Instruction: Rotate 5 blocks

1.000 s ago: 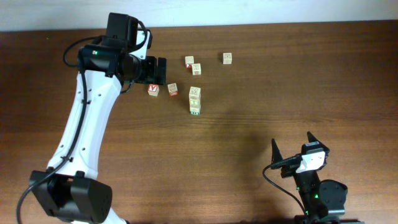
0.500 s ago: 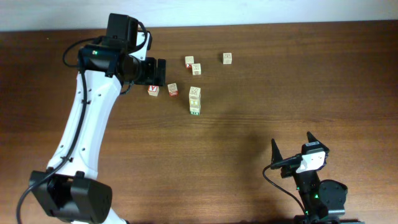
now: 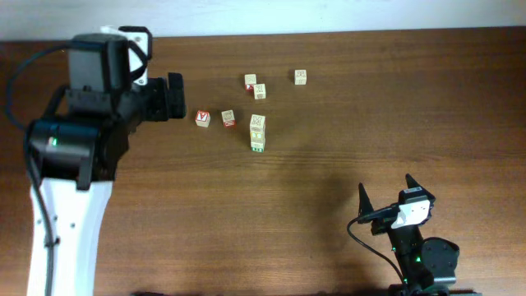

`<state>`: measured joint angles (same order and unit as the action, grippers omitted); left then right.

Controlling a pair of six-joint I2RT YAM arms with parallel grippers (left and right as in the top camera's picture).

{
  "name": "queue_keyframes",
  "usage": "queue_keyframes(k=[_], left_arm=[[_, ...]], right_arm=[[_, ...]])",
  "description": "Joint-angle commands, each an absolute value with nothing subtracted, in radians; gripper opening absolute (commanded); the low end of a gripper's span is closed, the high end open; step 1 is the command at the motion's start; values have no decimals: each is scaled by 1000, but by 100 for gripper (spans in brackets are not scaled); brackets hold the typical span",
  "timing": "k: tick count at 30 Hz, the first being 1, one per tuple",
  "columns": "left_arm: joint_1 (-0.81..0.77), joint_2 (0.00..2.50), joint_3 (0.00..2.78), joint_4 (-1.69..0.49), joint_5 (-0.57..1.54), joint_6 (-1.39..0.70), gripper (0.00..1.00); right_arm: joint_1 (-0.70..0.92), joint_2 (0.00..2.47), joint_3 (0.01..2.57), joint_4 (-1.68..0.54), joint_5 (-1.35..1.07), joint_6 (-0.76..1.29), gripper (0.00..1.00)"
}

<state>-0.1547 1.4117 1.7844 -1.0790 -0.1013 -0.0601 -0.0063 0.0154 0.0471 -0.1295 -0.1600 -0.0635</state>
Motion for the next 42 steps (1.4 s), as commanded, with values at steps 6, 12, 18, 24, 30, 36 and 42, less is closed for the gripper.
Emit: queue_keyframes(k=[6, 12, 18, 24, 30, 36, 42], left_arm=[[-98, 982, 1222, -728, -93, -30, 99], [8, 627, 806, -518, -41, -30, 99], [52, 400, 558, -390, -49, -24, 99], [58, 307, 384, -205, -48, 43, 99], [89, 184, 218, -79, -41, 49, 99], [117, 100, 64, 66, -41, 85, 99], [117, 32, 9, 35, -37, 111, 99]], right_arm=[[-14, 3, 34, -126, -170, -59, 99], [-14, 3, 34, -126, -170, -59, 99], [-14, 3, 34, -126, -170, -59, 99], [-14, 3, 34, -126, -169, -59, 99], [-14, 3, 34, -126, -170, -59, 99], [-14, 3, 34, -126, -170, -59, 99], [-14, 3, 34, -126, -169, -59, 99]])
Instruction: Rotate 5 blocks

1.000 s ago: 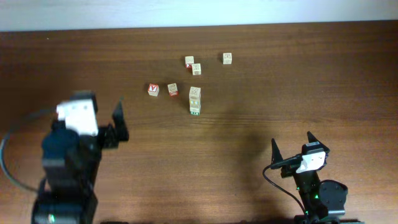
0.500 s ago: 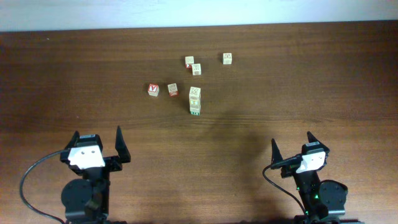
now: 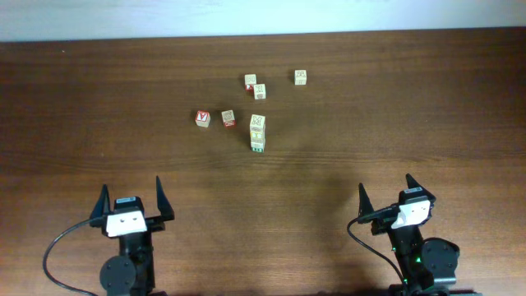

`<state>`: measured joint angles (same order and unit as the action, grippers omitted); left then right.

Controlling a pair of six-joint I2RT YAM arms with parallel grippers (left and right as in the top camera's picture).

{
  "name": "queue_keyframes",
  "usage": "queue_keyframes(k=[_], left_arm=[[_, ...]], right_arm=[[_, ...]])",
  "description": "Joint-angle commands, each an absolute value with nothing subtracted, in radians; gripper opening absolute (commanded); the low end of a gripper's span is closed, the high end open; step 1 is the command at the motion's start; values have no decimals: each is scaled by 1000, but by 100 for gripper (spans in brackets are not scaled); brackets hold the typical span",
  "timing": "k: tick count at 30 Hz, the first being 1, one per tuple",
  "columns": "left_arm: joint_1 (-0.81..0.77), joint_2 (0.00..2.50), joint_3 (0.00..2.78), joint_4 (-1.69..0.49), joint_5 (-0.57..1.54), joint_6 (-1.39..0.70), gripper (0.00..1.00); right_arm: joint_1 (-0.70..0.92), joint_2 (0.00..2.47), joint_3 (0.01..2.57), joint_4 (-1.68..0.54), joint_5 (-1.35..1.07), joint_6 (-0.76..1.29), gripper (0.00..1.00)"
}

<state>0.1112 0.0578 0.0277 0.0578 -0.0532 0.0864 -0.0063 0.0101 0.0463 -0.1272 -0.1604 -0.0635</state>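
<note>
Several small wooden letter blocks lie at the far middle of the table. A red-faced block (image 3: 202,118) and a tan block (image 3: 228,117) sit side by side. To their right, two blocks (image 3: 257,123) (image 3: 258,144) stand touching in a column. Farther back a pair (image 3: 251,80) (image 3: 260,90) touches, and a single block (image 3: 301,77) lies apart to the right. My left gripper (image 3: 131,187) stands open at the front left, far from the blocks. My right gripper (image 3: 385,184) stands open at the front right. Neither holds anything.
The brown wooden table (image 3: 394,115) ends at a pale wall along the far edge. Both arm bases and their cables sit at the near edge.
The left arm was stretched out at the far left, its gripper just left of the blocks. It now stands folded at the front left, open. The blocks and the right arm are where they were.
</note>
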Motion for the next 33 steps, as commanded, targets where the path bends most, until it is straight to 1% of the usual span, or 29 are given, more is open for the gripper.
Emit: queue_keyframes(k=[1, 5, 33], left_arm=[[116, 17, 9, -2, -38, 112, 99], [116, 5, 9, -81, -44, 127, 99], [116, 6, 9, -81, -44, 130, 99]], right_arm=[[-14, 3, 34, -126, -169, -59, 99], [-14, 3, 34, -126, -170, -59, 99], [-14, 3, 34, -126, -169, -59, 99]])
